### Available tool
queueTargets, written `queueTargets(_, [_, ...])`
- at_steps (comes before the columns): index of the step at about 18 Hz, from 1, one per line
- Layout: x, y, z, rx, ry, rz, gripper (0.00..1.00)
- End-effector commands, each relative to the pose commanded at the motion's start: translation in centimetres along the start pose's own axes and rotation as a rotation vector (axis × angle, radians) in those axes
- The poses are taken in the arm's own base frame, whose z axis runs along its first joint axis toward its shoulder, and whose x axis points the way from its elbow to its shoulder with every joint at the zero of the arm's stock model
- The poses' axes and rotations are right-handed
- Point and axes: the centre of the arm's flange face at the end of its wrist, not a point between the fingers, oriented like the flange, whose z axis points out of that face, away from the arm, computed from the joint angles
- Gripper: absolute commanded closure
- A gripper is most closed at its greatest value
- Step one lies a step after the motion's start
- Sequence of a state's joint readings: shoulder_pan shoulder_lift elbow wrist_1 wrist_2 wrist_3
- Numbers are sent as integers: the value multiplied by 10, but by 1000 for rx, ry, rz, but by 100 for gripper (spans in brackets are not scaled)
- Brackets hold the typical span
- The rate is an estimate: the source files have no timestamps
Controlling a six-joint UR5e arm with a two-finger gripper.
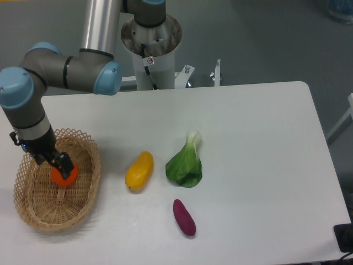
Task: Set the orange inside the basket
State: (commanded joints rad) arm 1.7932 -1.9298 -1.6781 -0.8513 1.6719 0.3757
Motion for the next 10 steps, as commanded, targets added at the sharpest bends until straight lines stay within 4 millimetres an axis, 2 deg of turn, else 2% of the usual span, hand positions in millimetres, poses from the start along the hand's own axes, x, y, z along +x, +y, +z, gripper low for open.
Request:
queueTargets(3, [-3,2,-4,-7,4,87,0])
queueTargets(10, [-5,8,-4,-26,-4,92,0])
